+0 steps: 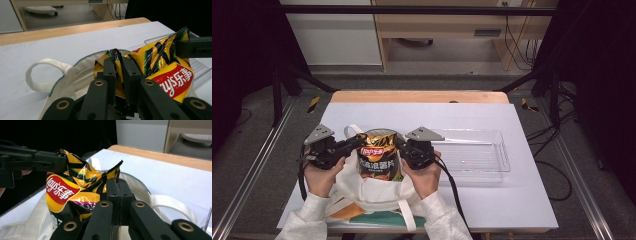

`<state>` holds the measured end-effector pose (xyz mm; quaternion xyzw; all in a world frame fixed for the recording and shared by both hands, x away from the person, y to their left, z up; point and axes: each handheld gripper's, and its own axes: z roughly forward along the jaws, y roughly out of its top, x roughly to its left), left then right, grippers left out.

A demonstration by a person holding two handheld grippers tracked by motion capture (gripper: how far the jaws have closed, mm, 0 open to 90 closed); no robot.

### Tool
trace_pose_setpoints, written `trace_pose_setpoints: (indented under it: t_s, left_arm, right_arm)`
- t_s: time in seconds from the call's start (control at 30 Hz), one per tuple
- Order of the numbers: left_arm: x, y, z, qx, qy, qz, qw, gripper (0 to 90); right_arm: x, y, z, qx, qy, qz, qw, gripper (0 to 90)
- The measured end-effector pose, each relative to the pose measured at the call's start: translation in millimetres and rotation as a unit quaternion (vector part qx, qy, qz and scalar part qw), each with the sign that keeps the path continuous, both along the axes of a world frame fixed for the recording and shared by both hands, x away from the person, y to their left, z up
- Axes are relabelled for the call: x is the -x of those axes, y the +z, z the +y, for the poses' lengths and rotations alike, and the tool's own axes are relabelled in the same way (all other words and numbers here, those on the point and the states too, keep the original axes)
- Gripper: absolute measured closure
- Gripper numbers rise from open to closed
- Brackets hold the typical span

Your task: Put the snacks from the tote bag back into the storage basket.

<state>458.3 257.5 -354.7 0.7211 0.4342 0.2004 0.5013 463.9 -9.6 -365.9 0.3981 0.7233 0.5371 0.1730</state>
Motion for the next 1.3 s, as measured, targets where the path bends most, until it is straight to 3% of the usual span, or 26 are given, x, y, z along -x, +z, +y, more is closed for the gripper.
trace_pose_setpoints:
  t_s: [0.1,0.27,0.53,0.9,1.3]
  left_arm:
    - [5.1,6.9,1.3,0.008,0.003,-0.017,0.9998,83.6]
    - [15.4,21.1,4.0,0.023,0.006,-0.043,0.9988,84.2]
    - [24.3,35.3,2.8,0.037,0.011,-0.068,0.997,85.1]
    - [30.9,50.5,-3.4,0.044,0.004,-0.085,0.9954,85.4]
    - [34.6,74.4,-12.2,0.051,-0.001,-0.102,0.9935,85.5]
  right_arm:
    - [4.9,11.1,-1.4,-0.011,0.004,-0.02,0.9997,90.0]
    - [10.5,25.4,-0.7,-0.009,0.007,-0.045,0.9989,90.0]
    - [11.4,42.2,-0.3,-0.011,0.008,-0.062,0.998,90.0]
    - [16.0,54.8,-8.0,-0.018,0.013,-0.075,0.997,90.0]
    - [22.2,78.5,-18.1,-0.02,0.014,-0.097,0.995,90.0]
